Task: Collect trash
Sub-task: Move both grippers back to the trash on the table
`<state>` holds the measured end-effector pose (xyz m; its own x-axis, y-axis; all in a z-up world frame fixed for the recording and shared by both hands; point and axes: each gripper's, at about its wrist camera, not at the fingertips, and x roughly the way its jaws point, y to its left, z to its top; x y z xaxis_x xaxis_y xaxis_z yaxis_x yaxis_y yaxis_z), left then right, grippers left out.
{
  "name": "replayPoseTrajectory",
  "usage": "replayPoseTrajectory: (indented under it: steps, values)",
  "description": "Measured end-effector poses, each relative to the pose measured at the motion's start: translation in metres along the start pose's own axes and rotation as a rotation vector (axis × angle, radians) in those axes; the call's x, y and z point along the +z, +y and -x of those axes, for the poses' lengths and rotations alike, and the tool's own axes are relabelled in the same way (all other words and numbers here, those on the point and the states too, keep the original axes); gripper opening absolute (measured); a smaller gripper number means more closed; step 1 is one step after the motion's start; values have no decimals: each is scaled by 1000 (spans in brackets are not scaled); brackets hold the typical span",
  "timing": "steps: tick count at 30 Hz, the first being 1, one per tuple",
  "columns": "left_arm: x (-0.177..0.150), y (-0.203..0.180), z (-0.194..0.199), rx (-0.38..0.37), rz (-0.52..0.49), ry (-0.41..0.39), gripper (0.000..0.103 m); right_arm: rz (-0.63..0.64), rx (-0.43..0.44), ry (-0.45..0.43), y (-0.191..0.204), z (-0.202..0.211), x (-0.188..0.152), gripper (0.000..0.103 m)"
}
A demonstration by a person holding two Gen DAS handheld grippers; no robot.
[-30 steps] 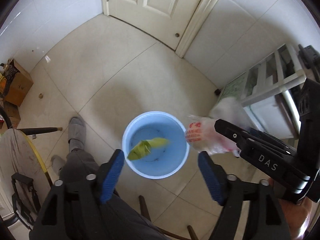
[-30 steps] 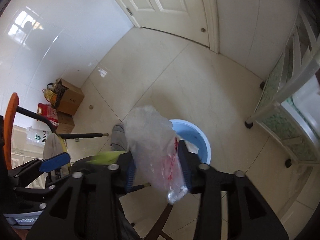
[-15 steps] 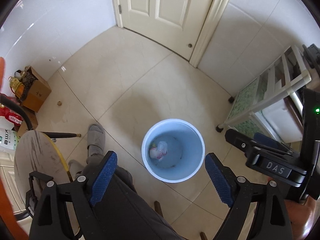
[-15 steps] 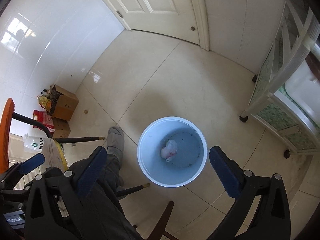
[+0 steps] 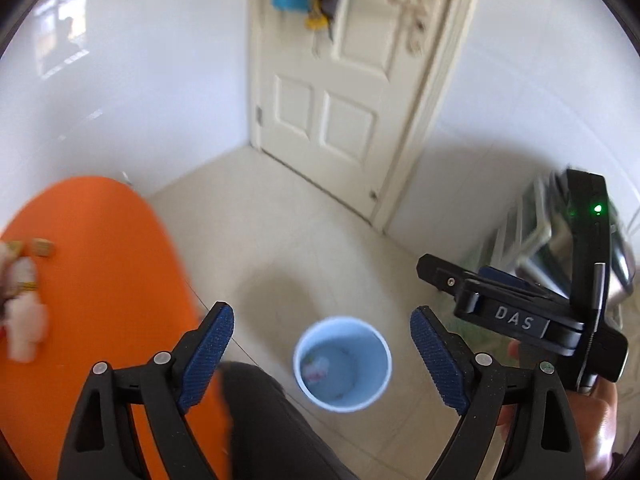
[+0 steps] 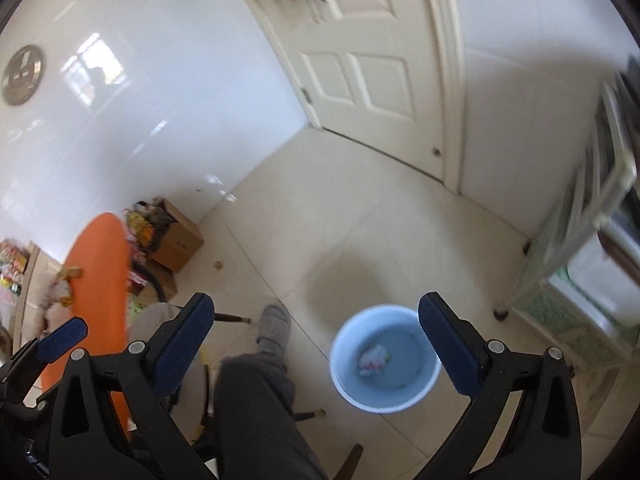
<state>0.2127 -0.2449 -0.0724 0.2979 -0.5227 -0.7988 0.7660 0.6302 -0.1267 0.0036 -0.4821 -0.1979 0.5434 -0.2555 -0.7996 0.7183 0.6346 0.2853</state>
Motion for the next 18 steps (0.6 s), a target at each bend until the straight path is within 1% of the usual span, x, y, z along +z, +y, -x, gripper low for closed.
replayPoseTrajectory:
  steps: [2,7,11,14,15,18]
  values:
    - [-4,15,33,29,23,-60,88,52,32,-31,32,14,8,103]
    - [-25,58,104,156,108,-185,90,173,119,-87,111,39,19,103]
    - [-57,96,166,240,195,-270,91,271,198,-123,180,54,21,103]
    - [-85,119,204,322,256,-309,91,342,238,-133,223,60,15,103]
    - [-89,126,216,340,275,-316,91,365,252,-131,237,61,12,103]
    - [-121,137,252,418,315,-342,91,423,286,-130,275,63,1,103]
